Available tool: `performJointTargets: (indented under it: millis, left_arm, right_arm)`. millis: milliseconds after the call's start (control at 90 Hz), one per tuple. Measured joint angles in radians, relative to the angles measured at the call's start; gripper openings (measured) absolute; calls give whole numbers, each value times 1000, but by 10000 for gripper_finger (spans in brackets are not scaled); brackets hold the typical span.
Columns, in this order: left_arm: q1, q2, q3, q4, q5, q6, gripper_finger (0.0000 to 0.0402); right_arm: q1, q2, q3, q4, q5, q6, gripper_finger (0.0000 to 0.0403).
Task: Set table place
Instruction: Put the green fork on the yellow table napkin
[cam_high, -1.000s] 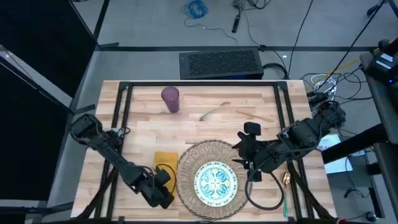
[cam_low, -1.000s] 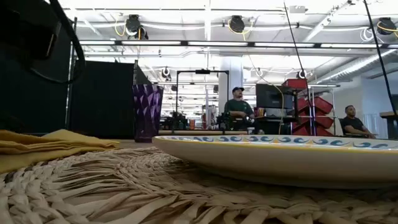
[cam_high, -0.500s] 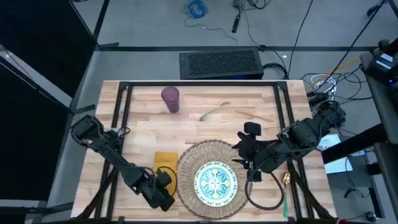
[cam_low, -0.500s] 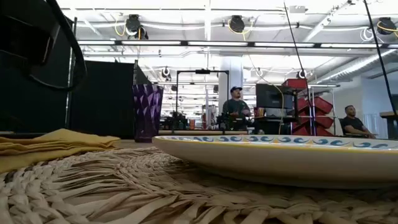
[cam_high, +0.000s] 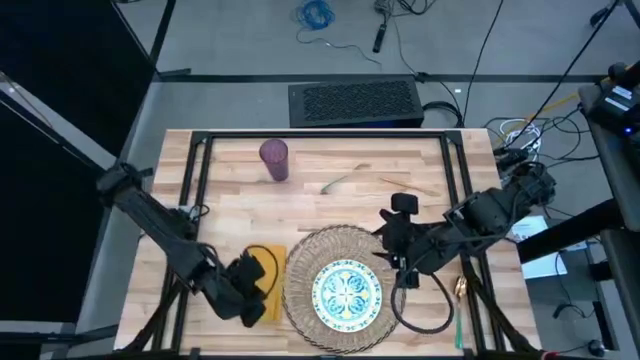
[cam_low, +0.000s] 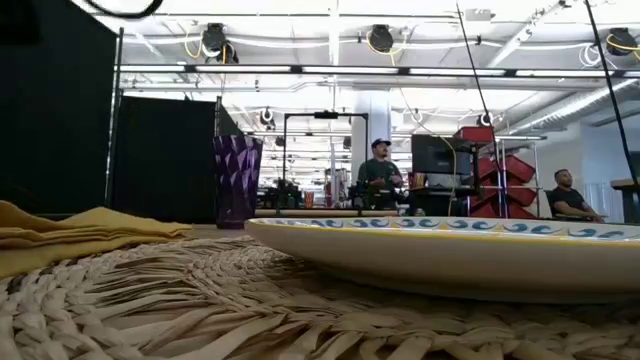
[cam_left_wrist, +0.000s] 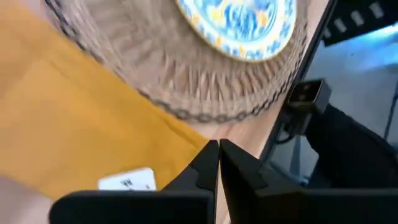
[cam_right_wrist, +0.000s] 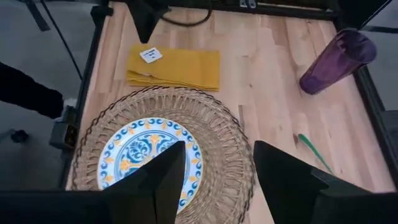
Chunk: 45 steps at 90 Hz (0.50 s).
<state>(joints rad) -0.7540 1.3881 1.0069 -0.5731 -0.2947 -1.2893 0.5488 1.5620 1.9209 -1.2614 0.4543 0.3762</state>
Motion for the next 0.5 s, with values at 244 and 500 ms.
performJointTargets:
  millis: [244, 500]
  left_arm:
    - [-15, -14, 0, -87, -134, 144, 0]
    - [-121, -65, -131, -175, -573, -66, 0]
  right_arm:
    - [38, -9, -120, -209, 54, 133, 178]
    - [189, -260, -635, -31, 273, 617, 178]
